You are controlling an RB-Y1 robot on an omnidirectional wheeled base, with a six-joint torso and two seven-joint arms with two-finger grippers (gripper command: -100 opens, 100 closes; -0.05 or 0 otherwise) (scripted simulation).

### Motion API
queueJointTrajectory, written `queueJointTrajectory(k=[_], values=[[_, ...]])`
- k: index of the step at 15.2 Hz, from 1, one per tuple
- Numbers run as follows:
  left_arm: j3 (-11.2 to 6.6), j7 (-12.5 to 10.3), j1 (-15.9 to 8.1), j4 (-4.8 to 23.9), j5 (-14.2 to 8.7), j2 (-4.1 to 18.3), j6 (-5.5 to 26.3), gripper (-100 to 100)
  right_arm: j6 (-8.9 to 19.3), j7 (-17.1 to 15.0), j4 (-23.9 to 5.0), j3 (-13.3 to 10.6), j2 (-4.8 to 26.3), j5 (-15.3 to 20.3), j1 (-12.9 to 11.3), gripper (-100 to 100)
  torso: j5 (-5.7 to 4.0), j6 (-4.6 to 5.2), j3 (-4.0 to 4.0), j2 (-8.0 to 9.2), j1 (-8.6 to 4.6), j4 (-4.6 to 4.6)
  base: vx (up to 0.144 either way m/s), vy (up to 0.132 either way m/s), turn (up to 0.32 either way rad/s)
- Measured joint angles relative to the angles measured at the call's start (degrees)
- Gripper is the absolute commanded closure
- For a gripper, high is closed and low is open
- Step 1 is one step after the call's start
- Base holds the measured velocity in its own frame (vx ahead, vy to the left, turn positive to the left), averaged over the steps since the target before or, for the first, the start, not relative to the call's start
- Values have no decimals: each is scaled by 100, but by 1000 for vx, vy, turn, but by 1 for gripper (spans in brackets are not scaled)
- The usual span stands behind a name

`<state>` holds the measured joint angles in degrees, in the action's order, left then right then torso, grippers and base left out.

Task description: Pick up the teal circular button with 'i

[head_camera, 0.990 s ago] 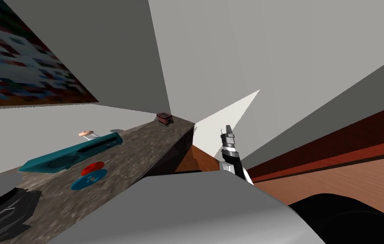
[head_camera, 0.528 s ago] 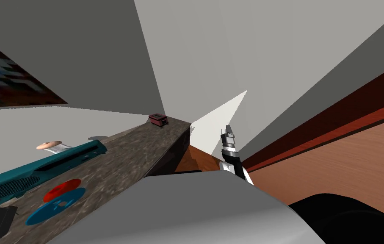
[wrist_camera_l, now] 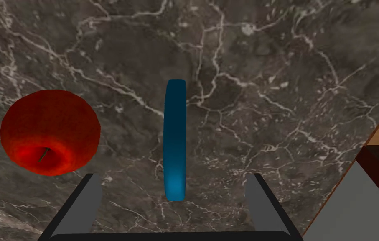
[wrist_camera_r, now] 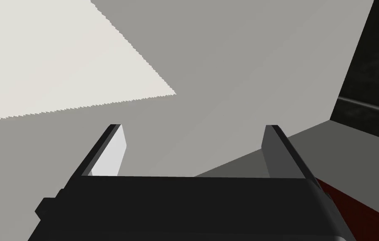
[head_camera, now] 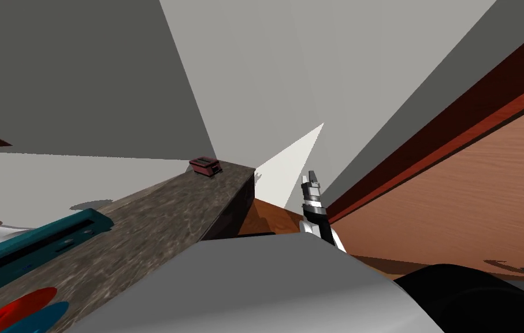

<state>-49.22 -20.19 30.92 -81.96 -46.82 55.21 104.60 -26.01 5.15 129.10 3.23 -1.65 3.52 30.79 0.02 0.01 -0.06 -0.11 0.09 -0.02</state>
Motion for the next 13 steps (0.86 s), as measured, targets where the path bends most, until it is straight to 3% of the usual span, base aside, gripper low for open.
queueJointTrajectory(k=[5,6,11,13], values=[[148,61,-90,214,117,-107,-223,-100,0,0,0,0,0,0,0,0,-1,-5,10,17,-12,4,-14,1,-7],[161,66,-98,227,125,-114,-250,100,0,0,0,0,0,0,0,0,-3,-6,10,16,-13,4,0,0,0],[159,61,-95,231,124,-116,-245,100,0,0,0,0,0,0,0,0,0,-2,7,12,-7,3,2,0,2],[76,32,-48,131,54,-48,-121,100,0,0,0,0,0,0,1,0,-7,1,5,6,-11,4,16,1,8]])
